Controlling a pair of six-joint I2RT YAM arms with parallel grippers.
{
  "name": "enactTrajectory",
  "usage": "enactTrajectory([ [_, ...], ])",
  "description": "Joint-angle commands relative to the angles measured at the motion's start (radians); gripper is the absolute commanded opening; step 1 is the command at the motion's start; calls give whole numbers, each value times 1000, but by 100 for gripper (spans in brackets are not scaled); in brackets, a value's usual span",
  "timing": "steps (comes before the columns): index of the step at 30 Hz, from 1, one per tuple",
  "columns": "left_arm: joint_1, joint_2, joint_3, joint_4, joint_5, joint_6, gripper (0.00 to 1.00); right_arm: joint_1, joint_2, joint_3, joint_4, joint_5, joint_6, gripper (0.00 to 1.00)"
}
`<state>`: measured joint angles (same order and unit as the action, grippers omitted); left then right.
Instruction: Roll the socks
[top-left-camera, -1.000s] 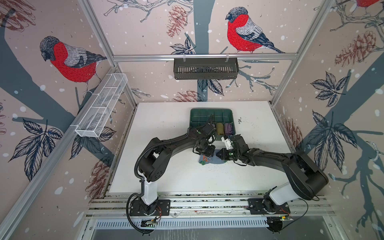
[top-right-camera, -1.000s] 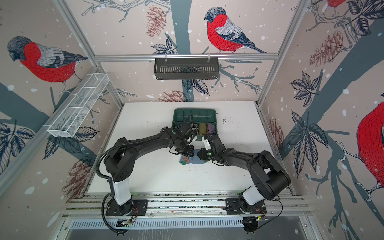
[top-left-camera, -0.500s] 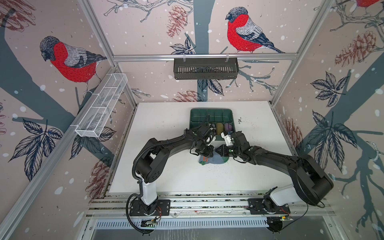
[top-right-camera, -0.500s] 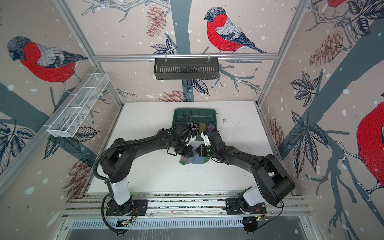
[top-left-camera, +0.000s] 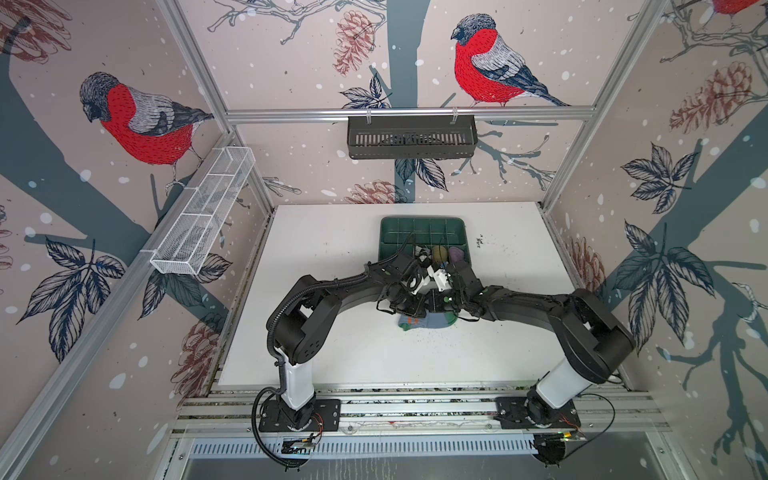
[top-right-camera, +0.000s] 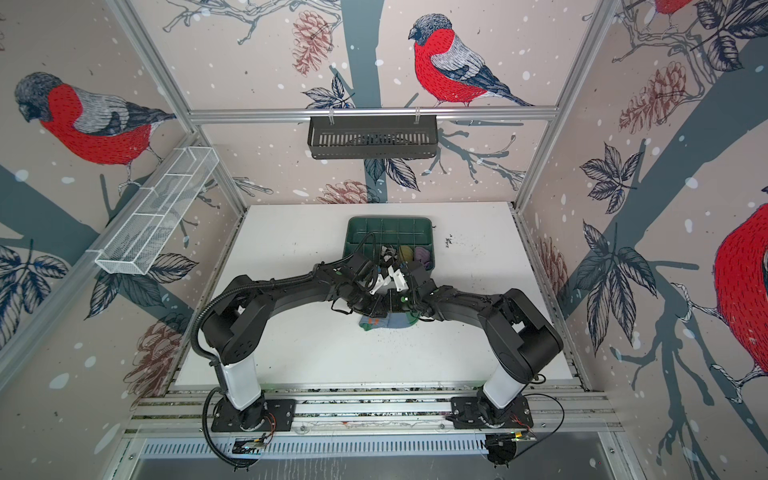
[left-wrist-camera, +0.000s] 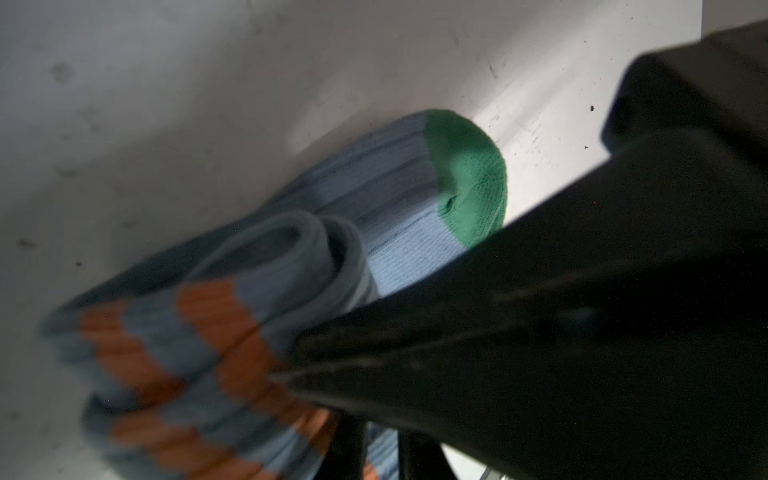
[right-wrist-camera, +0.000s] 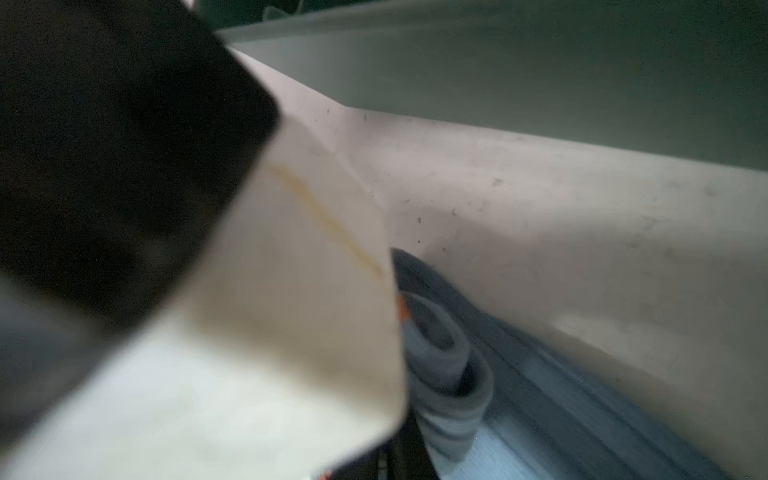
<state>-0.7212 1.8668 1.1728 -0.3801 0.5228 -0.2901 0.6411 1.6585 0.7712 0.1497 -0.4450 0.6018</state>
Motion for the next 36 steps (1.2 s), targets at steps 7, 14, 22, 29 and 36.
enactTrajectory([
  [7, 29, -55, -36, 75, 44, -14, 18, -9, 63, -4, 26, 15, -6, 9],
  [14, 34, -61, -54, 73, 54, -6, 19, -14, 91, 5, 38, 9, -8, 9],
  [22, 37, -33, -112, 124, 64, -21, 18, -20, 39, -9, 21, 3, -16, 16],
  [29, 41, -20, -116, 145, 75, -26, 17, -18, -46, -47, 6, -16, -11, 16],
  [36, 51, -57, -137, 184, 97, -39, 18, 0, -66, -88, 10, -31, -7, 12],
])
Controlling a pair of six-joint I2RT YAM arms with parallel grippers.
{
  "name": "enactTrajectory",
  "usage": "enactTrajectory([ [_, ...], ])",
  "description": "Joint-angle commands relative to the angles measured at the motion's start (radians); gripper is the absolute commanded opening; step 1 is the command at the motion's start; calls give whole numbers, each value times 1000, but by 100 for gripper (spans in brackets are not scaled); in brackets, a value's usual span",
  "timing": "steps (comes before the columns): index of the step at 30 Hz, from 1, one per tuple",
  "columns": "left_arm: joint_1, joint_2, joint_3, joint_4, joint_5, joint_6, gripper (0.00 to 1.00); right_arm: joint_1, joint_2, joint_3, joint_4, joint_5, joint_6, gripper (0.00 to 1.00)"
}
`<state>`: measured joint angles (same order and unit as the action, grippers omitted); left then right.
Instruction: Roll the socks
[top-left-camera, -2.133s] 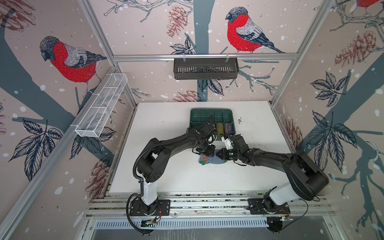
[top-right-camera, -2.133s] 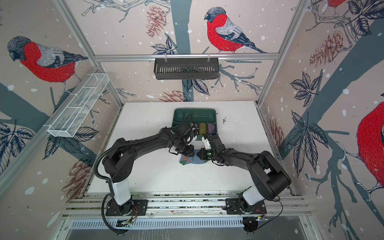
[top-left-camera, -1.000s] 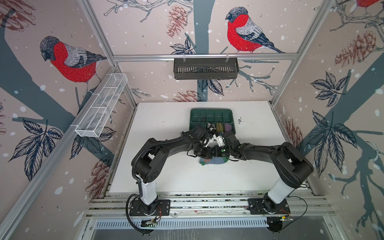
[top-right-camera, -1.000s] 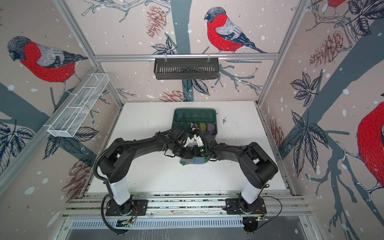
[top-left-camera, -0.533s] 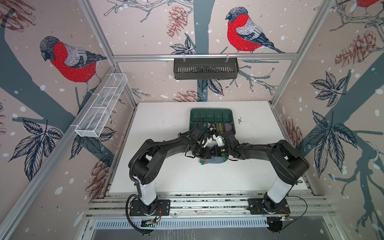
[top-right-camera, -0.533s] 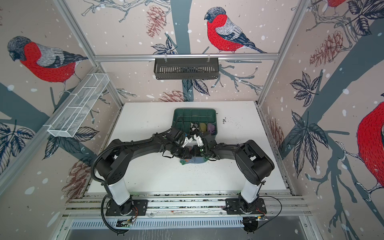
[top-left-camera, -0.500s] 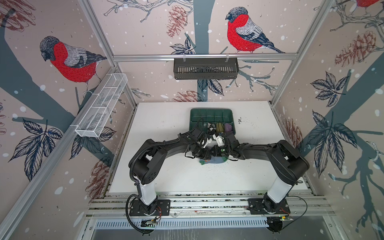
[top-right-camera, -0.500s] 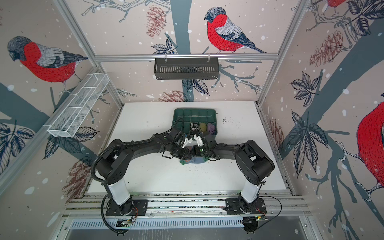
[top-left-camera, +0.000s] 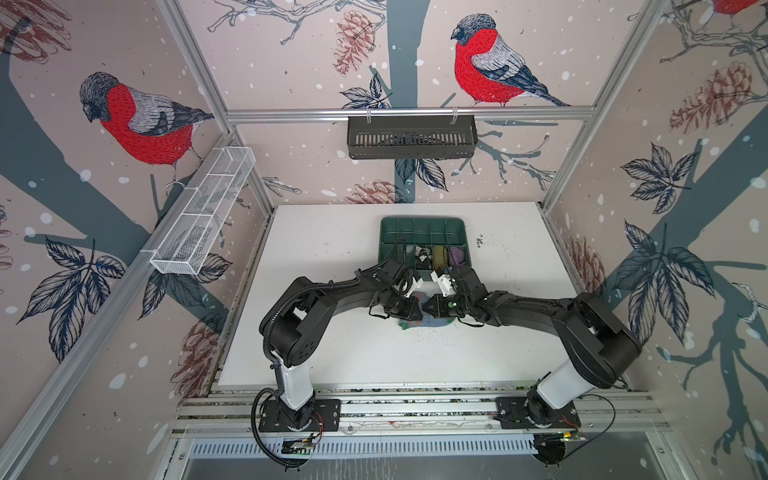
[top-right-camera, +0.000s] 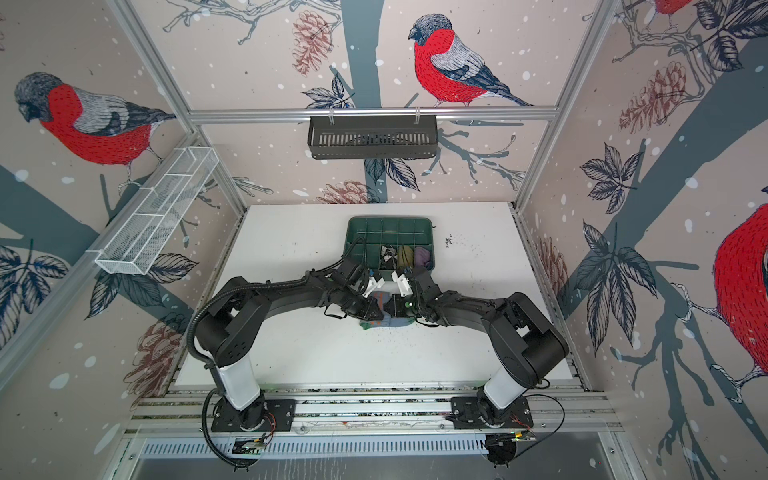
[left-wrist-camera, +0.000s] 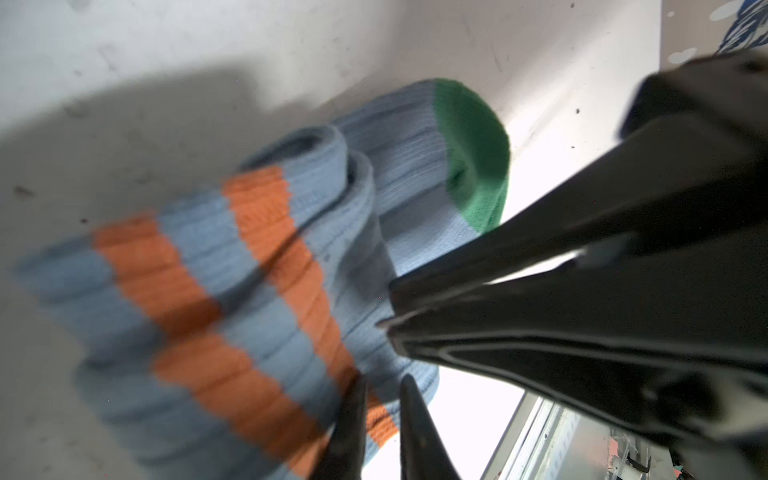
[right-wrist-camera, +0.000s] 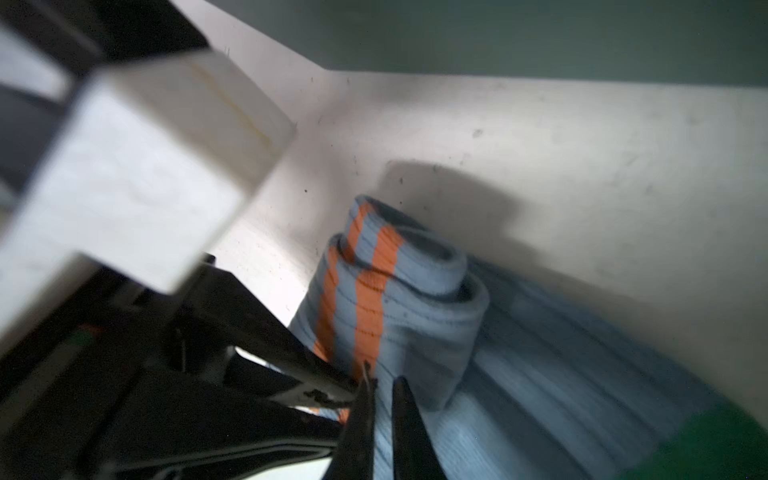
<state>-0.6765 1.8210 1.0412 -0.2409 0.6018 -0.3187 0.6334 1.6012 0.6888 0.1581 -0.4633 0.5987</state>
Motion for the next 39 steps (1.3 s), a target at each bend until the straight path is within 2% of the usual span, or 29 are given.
enactTrajectory([
  [1, 8, -11, -8, 49, 24, -11, 18, 10, -8, -8, 4, -13, -2, 12],
  [10, 19, -55, -34, 126, 69, -46, 22, 15, 65, 8, 7, -5, -8, 11],
  [19, 141, -215, -168, 210, 66, -97, 37, 11, 95, -3, -1, 10, -17, 10],
  [25, 168, -204, -226, 239, 67, -92, 43, 11, 98, 6, -6, 9, -19, 10],
  [27, 179, -189, -242, 277, 97, -98, 44, 12, 96, 9, -9, 9, -20, 10],
  [29, 184, -168, -243, 291, 115, -97, 50, 12, 95, 11, -15, 9, -20, 10],
  [39, 187, -95, -244, 321, 141, -88, 50, 14, 87, 17, -31, 14, -25, 10],
])
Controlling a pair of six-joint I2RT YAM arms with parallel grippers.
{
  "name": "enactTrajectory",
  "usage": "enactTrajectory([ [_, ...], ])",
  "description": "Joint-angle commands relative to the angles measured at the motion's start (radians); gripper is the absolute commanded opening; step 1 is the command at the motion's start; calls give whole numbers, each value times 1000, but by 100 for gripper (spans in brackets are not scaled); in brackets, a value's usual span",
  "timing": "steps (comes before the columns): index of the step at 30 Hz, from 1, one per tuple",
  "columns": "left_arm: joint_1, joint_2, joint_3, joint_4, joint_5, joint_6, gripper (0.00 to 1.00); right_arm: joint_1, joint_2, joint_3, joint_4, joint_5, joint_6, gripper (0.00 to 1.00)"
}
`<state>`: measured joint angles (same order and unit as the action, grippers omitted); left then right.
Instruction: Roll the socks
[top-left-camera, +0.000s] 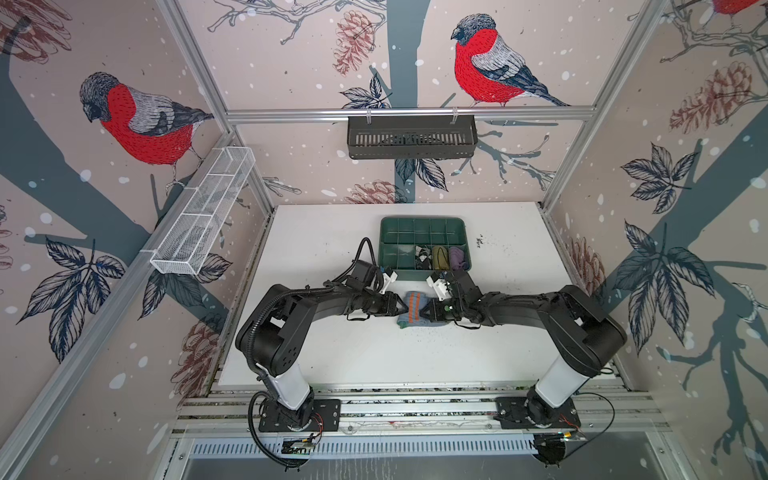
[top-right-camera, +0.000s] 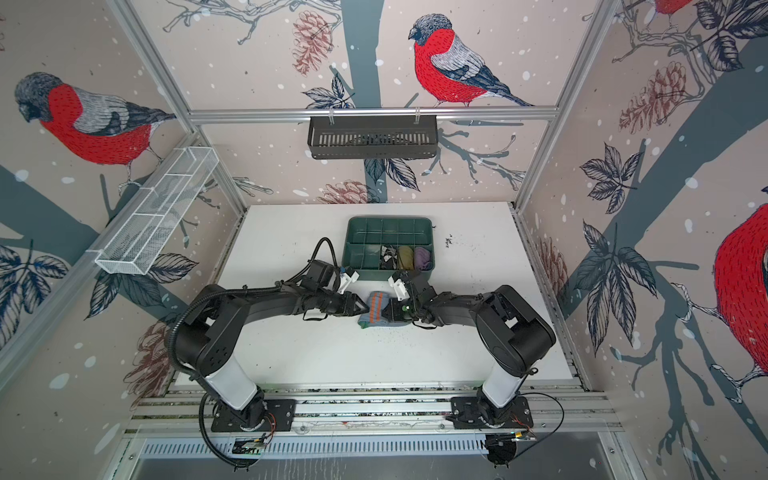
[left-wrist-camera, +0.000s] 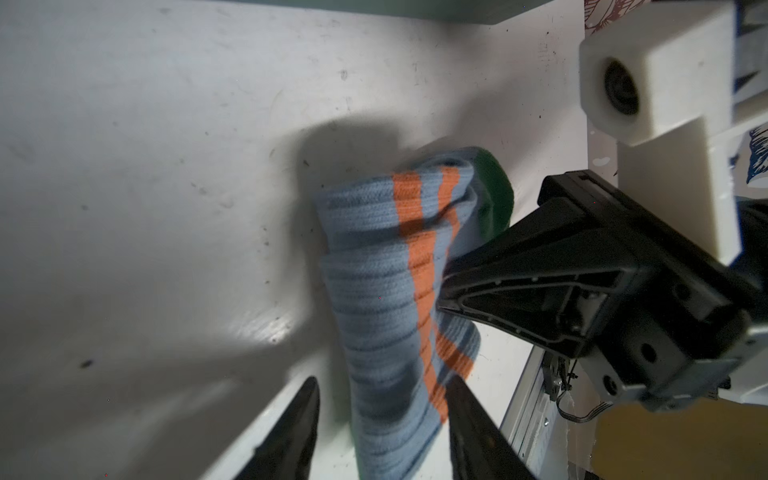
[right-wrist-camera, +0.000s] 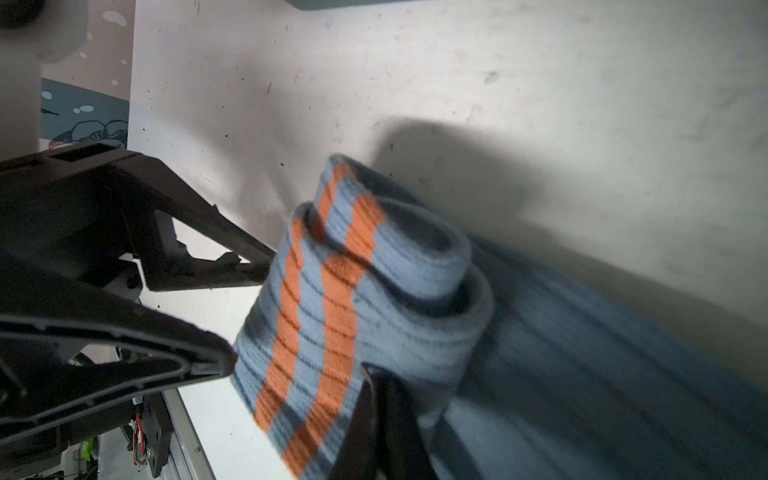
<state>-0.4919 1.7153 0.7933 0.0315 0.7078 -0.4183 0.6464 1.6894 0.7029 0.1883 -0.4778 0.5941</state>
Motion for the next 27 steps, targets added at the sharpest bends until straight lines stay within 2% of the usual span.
enactTrajectory([
  [1, 3, 16, 6, 49, 36, 13, 50, 0, 0, 5, -62, 30, -20, 10],
  [10, 3, 83, 7, 97, 77, 4, 48, 1, 4, 12, -69, 27, -23, 10],
  [27, 3, 119, -25, 209, 136, -53, 34, 15, 25, 23, -52, 24, -13, 10],
])
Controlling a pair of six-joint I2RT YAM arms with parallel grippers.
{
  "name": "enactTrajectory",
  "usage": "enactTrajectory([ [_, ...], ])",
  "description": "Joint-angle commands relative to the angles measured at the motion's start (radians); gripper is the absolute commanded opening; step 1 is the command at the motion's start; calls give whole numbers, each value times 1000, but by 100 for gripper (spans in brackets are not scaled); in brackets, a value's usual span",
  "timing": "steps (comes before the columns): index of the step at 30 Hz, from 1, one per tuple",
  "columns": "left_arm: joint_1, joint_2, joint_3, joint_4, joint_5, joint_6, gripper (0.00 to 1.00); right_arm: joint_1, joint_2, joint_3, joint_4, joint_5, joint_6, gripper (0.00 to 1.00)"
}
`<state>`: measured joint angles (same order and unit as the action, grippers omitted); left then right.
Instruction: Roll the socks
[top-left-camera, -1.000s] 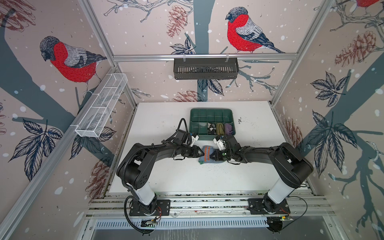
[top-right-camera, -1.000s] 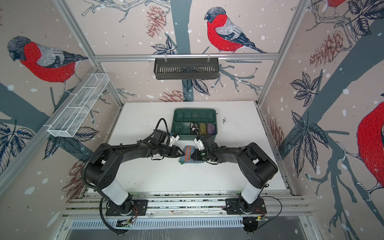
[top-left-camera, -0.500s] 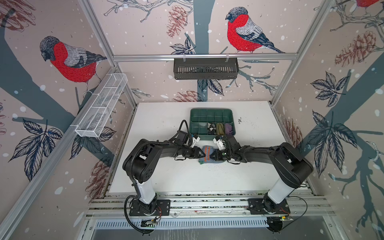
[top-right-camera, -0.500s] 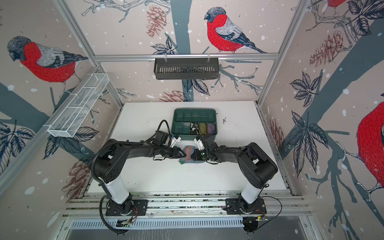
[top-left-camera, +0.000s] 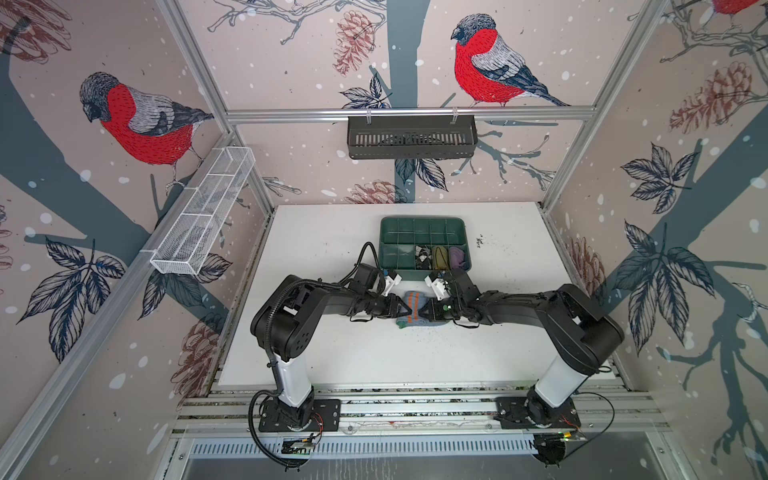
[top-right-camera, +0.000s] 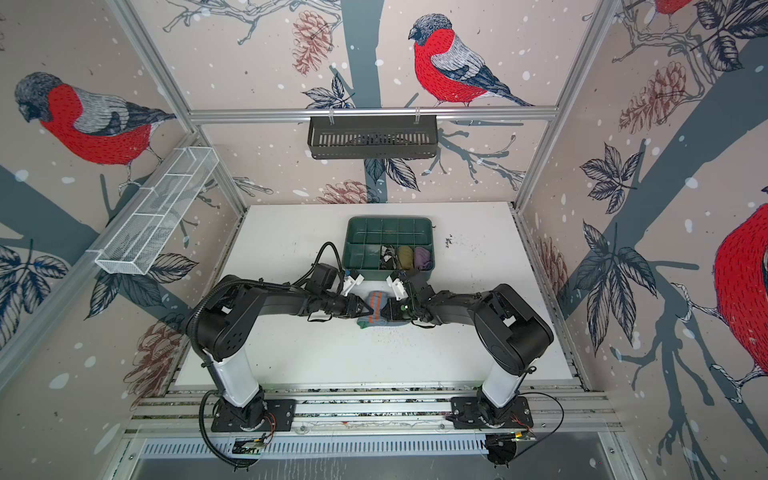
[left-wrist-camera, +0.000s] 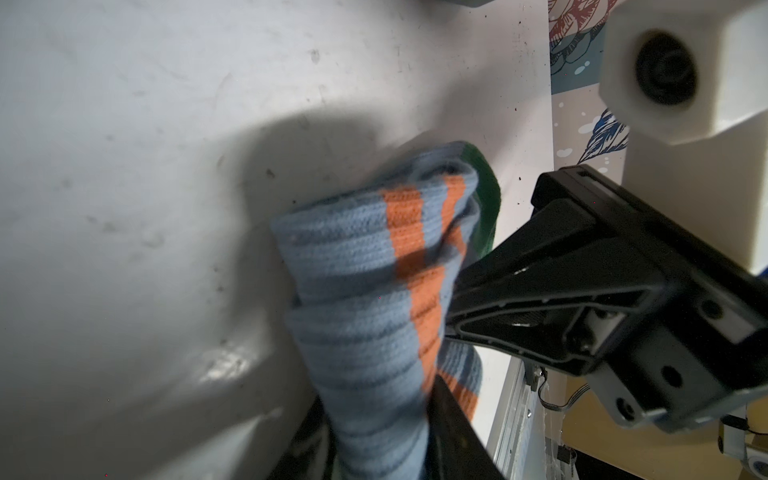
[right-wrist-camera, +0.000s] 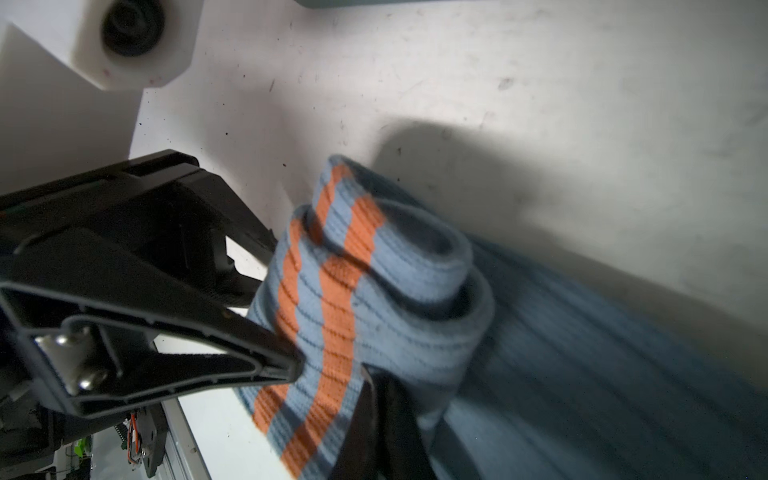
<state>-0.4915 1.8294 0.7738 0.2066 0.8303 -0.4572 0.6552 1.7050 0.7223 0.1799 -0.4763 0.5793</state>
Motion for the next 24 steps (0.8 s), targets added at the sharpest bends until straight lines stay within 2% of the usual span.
enactTrajectory([
  [1, 2, 5, -5, 37, 13, -16, 33, 7, 10, 4, -43, 21, 4, 10],
  [7, 2, -19, 7, 10, -9, -16, 18, 19, 16, 6, -37, 19, 11, 9],
  [9, 2, -31, 24, -51, -40, 6, 4, 21, 13, 5, -37, 18, 11, 9],
  [10, 2, -35, 32, -83, -58, 18, 0, 21, 10, 3, -36, 19, 10, 9],
  [13, 2, -45, 63, -189, -109, 61, 0, 17, -7, -1, -34, 11, 10, 11],
  [20, 1, -67, 110, -351, -208, 128, 0, -54, -116, -43, -22, -36, 15, 25],
  [24, -7, -75, 150, -456, -284, 165, 0, -93, -154, -54, -63, -12, -11, 24],
])
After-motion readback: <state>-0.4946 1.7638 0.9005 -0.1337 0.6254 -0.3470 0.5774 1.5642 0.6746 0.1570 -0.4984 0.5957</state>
